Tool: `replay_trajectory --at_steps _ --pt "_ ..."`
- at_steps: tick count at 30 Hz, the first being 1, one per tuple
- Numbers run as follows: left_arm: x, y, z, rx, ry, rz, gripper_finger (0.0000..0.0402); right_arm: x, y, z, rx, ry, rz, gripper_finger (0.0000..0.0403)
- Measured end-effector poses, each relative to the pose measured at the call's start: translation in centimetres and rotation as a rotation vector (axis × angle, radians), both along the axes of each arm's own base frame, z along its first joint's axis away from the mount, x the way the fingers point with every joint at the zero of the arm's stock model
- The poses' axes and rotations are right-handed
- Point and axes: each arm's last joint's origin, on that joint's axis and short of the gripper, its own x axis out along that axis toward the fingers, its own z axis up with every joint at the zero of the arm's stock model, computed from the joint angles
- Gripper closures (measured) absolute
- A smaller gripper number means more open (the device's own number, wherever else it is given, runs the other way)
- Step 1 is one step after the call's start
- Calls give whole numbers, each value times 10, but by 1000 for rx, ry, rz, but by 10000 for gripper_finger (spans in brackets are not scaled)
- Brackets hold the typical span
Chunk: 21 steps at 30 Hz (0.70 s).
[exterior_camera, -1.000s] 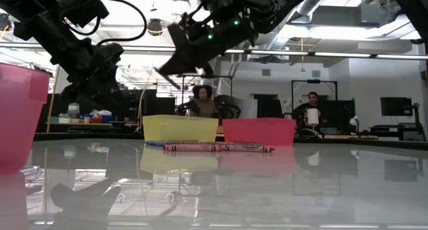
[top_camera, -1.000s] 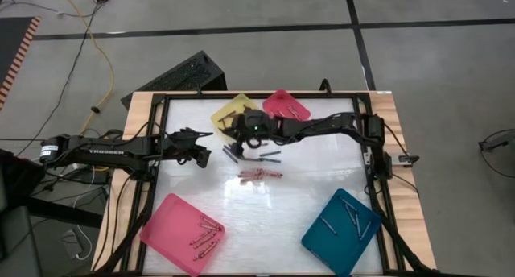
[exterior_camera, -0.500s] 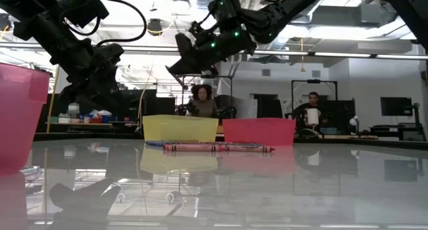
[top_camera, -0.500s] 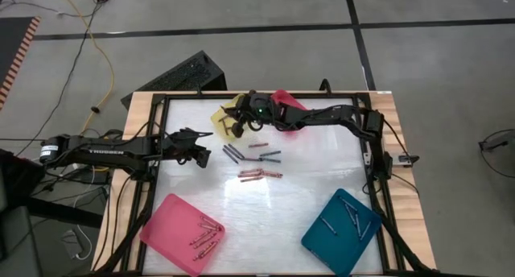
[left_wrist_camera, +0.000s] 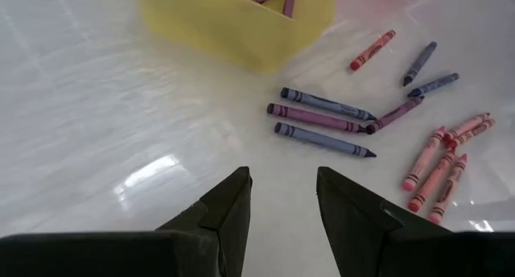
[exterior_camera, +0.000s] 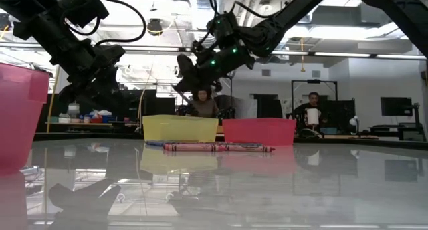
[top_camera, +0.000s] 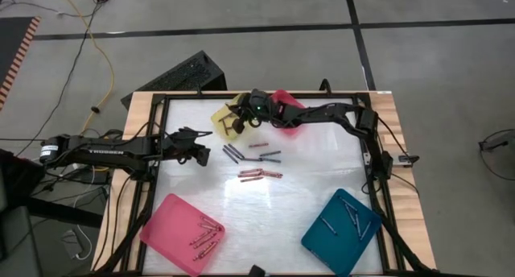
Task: Sort crayons
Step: Put the purple crayon into the yellow bin
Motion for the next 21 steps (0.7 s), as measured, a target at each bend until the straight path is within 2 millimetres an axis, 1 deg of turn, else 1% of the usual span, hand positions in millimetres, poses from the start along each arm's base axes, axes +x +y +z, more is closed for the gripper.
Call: replay_trajectory --at_steps 6,11,19,21 --pt "0 0 0 9 2 10 269 -5 -11 -2 50 1 -40 373" --pt "0 0 0 12 2 13 269 -5 -11 -2 52 -7 -39 361" --pt "0 0 0 12 2 13 269 -4 -9 -2 56 -7 -31 331" --pt "0 0 0 11 4 13 269 -4 -8 -2 80 -17 -28 325"
